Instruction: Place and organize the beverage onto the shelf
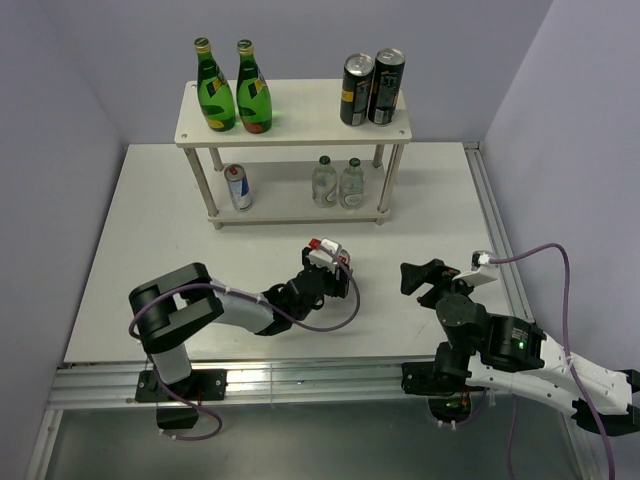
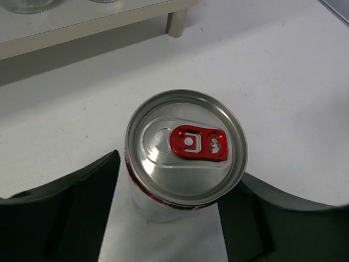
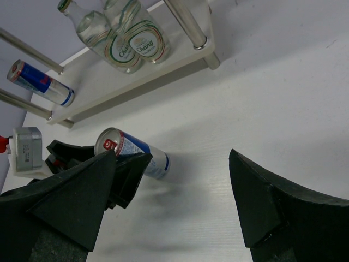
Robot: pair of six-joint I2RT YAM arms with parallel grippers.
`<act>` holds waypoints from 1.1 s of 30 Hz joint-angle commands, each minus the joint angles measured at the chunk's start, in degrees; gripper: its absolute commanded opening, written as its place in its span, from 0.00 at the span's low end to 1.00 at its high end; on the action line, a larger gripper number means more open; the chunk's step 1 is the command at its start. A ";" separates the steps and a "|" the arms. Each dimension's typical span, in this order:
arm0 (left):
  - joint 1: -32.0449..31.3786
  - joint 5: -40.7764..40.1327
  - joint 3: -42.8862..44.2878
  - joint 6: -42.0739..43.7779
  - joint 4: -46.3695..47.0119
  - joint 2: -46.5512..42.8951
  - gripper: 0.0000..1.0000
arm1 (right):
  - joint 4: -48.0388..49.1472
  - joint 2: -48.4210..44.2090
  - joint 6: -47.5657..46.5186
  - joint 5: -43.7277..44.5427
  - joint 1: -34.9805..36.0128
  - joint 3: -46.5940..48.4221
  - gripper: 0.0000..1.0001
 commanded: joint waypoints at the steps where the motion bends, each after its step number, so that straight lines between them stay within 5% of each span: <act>1: -0.33 -3.90 3.58 1.71 4.66 1.85 0.70 | 1.87 0.12 -0.25 0.82 0.28 -0.25 0.91; 3: -0.33 -3.46 5.34 2.76 2.83 3.44 0.61 | 1.78 0.21 -0.34 0.82 0.36 -0.25 0.91; 7: -0.33 -6.60 8.34 3.21 -0.33 3.36 0.08 | 1.69 0.21 -0.26 0.82 0.28 -0.16 0.91; 9: -0.16 -8.63 8.08 3.99 -1.40 0.73 0.01 | 1.43 -0.14 0.01 0.73 0.36 -0.07 0.91; 13: 2.56 -13.30 7.99 4.43 -9.30 -6.81 0.00 | 1.69 -0.93 -0.08 0.82 0.28 -0.42 0.91; 21: 16.80 -9.36 7.55 8.56 -11.96 -16.07 0.00 | 2.22 -2.16 -0.69 0.47 0.28 -0.77 0.91; 33: 33.59 -0.47 12.12 7.69 -5.90 -8.87 0.00 | 2.75 -3.22 -1.49 -0.23 0.28 -1.04 0.91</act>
